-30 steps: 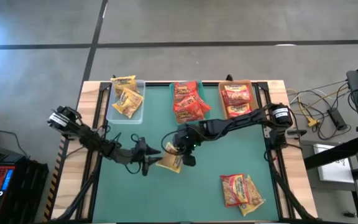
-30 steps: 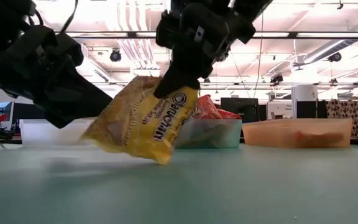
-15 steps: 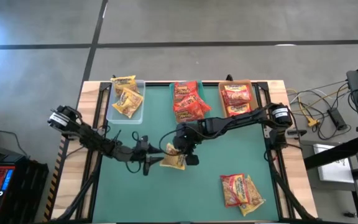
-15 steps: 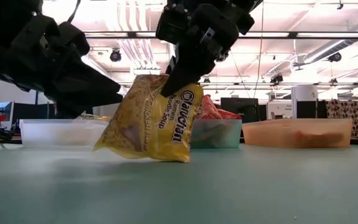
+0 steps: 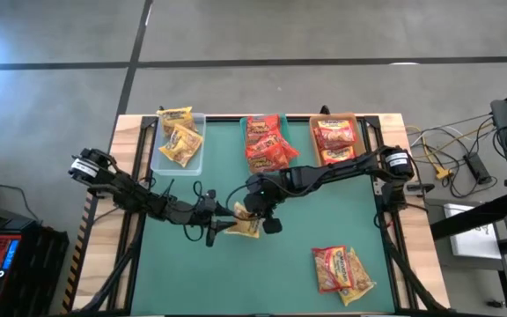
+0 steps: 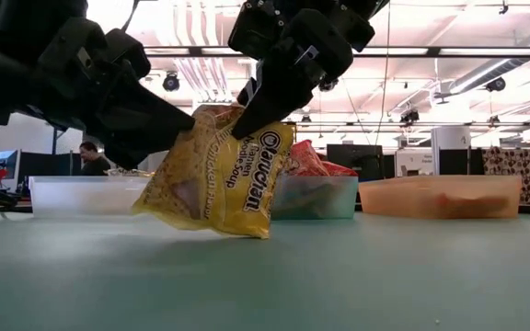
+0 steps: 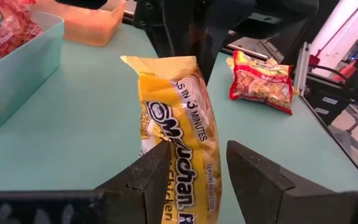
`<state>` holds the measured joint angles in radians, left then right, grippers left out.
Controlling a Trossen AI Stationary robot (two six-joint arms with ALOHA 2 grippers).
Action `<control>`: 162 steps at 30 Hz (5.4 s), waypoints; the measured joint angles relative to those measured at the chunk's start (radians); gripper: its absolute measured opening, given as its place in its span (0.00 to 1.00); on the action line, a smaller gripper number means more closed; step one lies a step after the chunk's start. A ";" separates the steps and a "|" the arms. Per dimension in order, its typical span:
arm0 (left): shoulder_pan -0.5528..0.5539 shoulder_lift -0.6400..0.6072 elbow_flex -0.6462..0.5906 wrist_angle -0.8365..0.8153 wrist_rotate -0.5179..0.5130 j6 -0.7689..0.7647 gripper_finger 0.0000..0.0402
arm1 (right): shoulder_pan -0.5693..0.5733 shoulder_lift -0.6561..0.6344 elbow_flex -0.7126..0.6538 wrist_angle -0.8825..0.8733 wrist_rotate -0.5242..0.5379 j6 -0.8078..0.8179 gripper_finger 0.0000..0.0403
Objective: Sort Maruchan noodles
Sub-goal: Put the yellow noodle pack into the transparent bin, then put the orange noodle pack into the orange bin
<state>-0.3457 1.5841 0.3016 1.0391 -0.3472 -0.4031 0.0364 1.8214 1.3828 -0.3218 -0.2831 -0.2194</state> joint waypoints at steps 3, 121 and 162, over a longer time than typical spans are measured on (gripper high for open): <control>0.004 0.000 0.000 -0.001 0.016 0.000 0.36 | 0.000 0.000 0.009 -0.005 0.051 -0.032 0.02; 0.632 -0.887 -0.005 -1.273 -0.559 -0.163 0.50 | 0.424 -0.045 0.199 -1.090 0.387 1.083 0.11; 0.207 -0.551 -0.040 -0.393 0.119 -0.069 0.50 | 0.801 -0.033 -0.059 -0.752 0.524 2.175 0.47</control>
<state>-0.1387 1.0330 0.2615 0.6457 -0.2279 -0.4725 0.8376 1.7885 1.3241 -1.0738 0.2413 1.9555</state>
